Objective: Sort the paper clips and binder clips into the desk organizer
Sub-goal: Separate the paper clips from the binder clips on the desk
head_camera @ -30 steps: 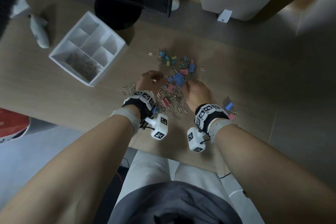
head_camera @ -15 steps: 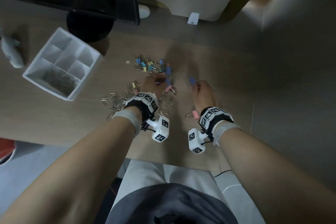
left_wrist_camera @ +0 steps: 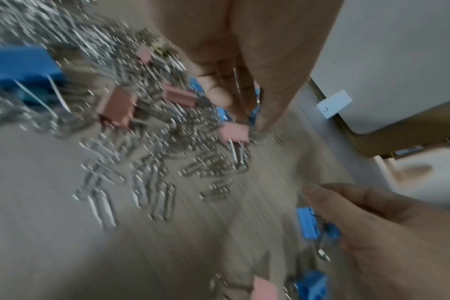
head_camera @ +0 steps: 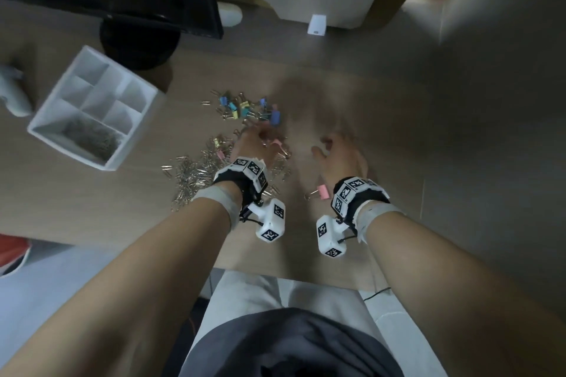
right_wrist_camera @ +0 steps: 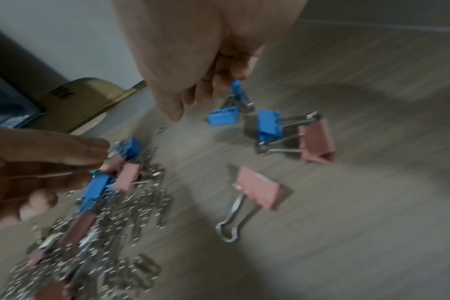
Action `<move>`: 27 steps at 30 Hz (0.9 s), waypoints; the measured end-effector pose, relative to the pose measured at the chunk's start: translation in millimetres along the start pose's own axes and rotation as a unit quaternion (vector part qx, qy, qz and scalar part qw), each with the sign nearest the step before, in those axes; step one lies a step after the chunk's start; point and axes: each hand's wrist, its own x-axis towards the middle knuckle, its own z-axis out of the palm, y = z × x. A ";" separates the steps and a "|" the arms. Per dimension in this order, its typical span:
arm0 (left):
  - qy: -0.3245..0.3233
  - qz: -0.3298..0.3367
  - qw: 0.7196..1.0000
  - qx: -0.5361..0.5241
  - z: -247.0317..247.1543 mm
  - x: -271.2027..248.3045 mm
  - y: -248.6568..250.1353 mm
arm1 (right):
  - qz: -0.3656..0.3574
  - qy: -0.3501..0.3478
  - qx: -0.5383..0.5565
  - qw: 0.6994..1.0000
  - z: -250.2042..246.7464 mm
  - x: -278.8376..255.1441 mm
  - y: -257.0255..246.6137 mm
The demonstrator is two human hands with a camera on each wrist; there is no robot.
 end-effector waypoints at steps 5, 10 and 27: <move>0.043 -0.056 0.996 0.055 -35.1 7.2 -27.5 | -0.133 -0.034 -0.016 0.990 29.0 7.0 -42.4; 0.008 -0.026 0.996 0.090 -33.8 19.5 -35.8 | -0.140 -0.025 -0.087 0.986 46.6 11.8 -62.1; -0.010 -0.079 0.995 0.066 -40.0 47.9 -21.1 | 0.069 -0.035 0.078 0.994 0.2 28.5 -50.1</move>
